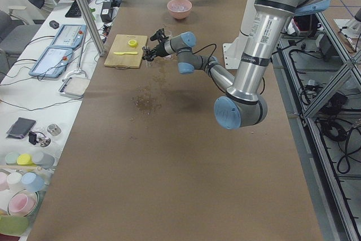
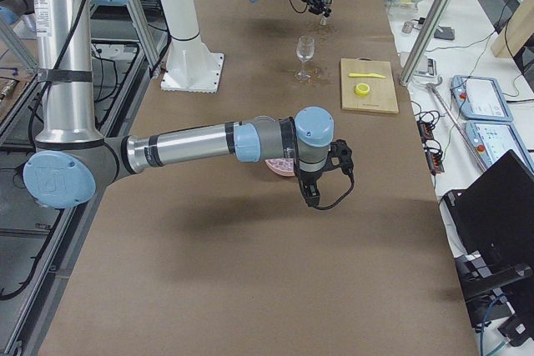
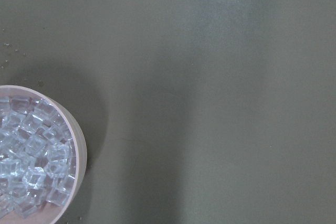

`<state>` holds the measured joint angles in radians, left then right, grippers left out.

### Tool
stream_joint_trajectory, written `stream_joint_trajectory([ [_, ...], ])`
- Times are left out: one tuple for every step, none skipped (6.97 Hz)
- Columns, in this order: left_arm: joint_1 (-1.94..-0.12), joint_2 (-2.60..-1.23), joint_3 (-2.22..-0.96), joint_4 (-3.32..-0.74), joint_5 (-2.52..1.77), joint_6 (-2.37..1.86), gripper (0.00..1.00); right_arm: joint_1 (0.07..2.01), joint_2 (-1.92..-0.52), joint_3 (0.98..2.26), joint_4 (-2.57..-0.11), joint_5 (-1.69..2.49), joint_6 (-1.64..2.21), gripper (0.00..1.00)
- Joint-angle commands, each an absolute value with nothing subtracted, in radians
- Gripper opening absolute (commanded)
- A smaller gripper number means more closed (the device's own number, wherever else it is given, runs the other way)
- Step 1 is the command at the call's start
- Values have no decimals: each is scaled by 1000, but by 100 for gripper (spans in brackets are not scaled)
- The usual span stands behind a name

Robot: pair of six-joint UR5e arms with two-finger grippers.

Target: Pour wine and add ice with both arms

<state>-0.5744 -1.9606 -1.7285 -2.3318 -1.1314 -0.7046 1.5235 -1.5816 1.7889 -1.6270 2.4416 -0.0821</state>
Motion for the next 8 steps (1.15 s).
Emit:
stream_joint_trajectory([
  [-476, -2111, -1761, -2083, -968, -554, 0, 1523, -1582, 1779, -1626, 2450, -83, 100],
  [-468, -2137, -1791, -1986, -968, -549, 0, 1523, -1582, 1772, -1626, 2460, -83, 100],
  [-447, -2161, -1787, -1933, -948, -514, 0, 1523, -1582, 1770, -1626, 2461, -83, 100],
  [-414, -2167, -1790, -1898, -886, -471, 0, 1523, -1582, 1769, -1626, 2461, -83, 100],
  [-408, -2184, -1792, -1879, -873, -430, 0, 1523, -1582, 1769, -1626, 2468, -81, 100],
  [-405, -2207, -1796, -1817, -874, -308, 0, 1523, -1582, 1764, -1626, 2477, -81, 100],
  [-405, -2210, -1787, -1804, -871, -275, 0, 1523, -1582, 1761, -1626, 2477, -81, 100],
  [-405, -2212, -1790, -1748, -868, -214, 0, 1523, -1582, 1759, -1626, 2477, -83, 100],
])
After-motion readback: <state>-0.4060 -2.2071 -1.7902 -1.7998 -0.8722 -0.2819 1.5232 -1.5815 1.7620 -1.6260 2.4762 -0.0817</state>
